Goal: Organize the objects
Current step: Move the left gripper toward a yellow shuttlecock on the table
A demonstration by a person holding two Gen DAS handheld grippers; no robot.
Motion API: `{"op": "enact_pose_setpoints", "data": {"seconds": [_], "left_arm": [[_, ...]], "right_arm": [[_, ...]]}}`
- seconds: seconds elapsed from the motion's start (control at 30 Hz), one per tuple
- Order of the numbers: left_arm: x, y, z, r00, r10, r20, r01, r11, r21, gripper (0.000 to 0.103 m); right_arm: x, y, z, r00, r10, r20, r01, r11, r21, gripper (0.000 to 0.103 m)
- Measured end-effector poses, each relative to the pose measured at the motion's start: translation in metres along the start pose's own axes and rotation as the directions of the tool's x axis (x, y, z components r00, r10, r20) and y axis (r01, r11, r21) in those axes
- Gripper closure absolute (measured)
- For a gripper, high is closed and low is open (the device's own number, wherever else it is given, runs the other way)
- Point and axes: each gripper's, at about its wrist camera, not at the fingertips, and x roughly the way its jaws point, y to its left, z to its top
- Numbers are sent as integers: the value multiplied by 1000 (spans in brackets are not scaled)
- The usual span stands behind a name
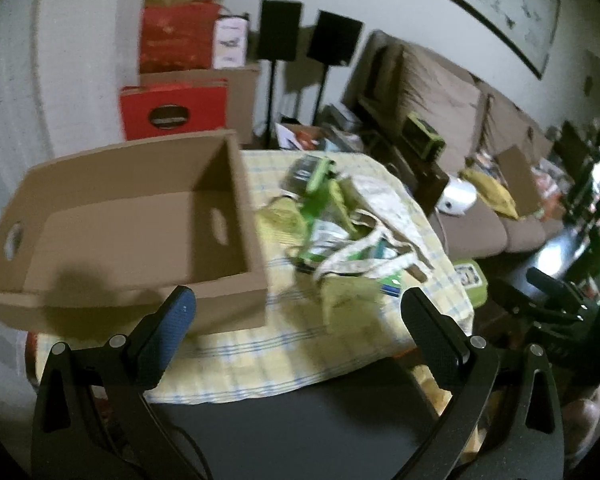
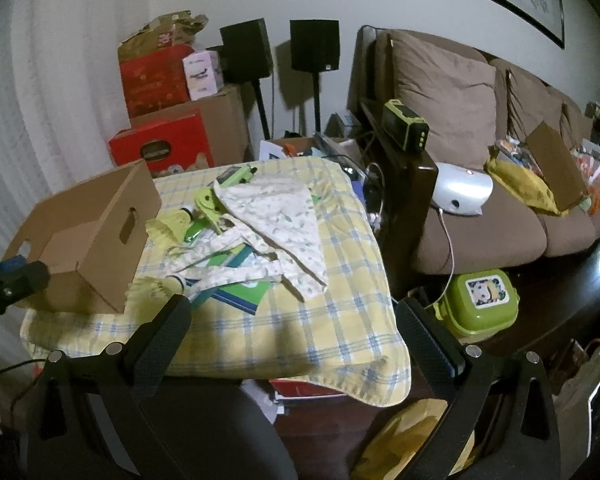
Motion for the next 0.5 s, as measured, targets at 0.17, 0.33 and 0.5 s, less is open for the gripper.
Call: {"op": "enact_pose_setpoints", "data": {"seconds": [0.17,0.33,0.5], "left_arm": [[25,-26,20,996,-59,-68,62,997,52,1],[60,-47,46,982,-60,-177,77,993,94,14],[92,-65,57,966,22,-256,27,982,184,32]], "right_arm": [[2,-6,-1,1000,4,-8,-4,1000,9,0],[5,-10,-3,1000,5,-19,-4,1000,16,0],[8,-18,-4,1000,7,-27,-6,999,36,0]]}}
